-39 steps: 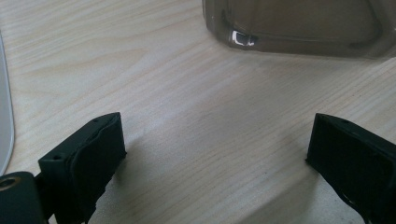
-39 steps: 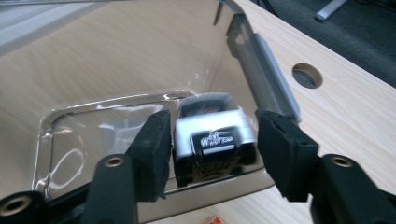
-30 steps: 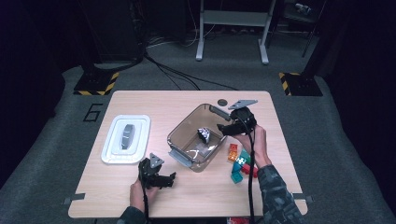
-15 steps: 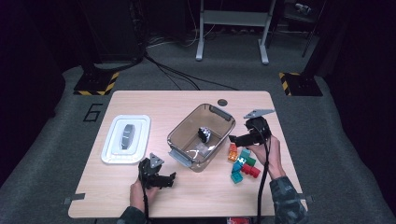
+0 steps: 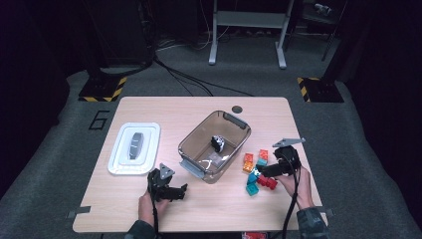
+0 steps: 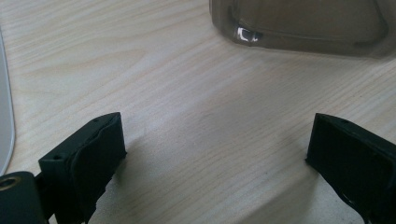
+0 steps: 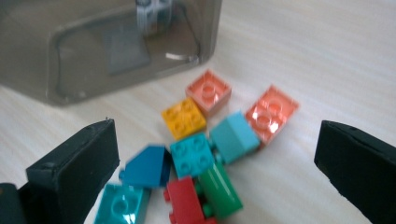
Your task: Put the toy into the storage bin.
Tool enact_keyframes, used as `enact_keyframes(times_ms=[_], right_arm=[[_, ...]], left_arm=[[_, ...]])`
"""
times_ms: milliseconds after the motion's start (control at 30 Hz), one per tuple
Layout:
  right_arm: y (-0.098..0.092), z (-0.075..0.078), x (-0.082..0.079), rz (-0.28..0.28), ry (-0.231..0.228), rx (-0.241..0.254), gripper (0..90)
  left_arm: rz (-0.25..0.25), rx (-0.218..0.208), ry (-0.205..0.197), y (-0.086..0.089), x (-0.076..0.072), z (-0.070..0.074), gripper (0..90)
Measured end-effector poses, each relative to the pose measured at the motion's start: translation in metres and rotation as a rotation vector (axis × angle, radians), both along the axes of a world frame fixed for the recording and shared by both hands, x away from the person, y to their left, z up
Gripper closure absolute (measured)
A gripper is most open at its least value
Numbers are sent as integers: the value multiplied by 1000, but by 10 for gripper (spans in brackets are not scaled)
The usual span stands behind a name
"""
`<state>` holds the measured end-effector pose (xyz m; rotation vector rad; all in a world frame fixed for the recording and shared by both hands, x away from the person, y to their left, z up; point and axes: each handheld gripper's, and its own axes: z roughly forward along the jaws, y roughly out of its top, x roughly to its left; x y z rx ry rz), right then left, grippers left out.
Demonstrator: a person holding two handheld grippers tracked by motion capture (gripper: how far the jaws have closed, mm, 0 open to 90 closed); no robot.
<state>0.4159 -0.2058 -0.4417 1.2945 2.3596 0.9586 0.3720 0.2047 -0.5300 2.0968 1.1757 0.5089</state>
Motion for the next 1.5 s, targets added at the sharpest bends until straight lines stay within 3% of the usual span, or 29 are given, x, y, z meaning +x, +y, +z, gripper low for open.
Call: enact_keyframes(times_ms=[133,200,367,733,1200,1500], right_arm=[[-10,-16,-12,-13,18,6,11],[-15,-24,-20,-18,9,5,107],[-21,-39,-30,-14,-1,5,241],[-27,-51,-41,-3,8,24,510],[-28,-60,-45,13,13,23,666],[-29,-58,-48,7,2,33,678]], left_arm=[[0,0,0,0,0,0,41],[0,0,0,0,0,0,41],[0,0,0,0,0,0,41],[0,0,-1,0,0,0,41],[0,1,-1,0,0,0,40],[1,0,-1,0,0,0,41]])
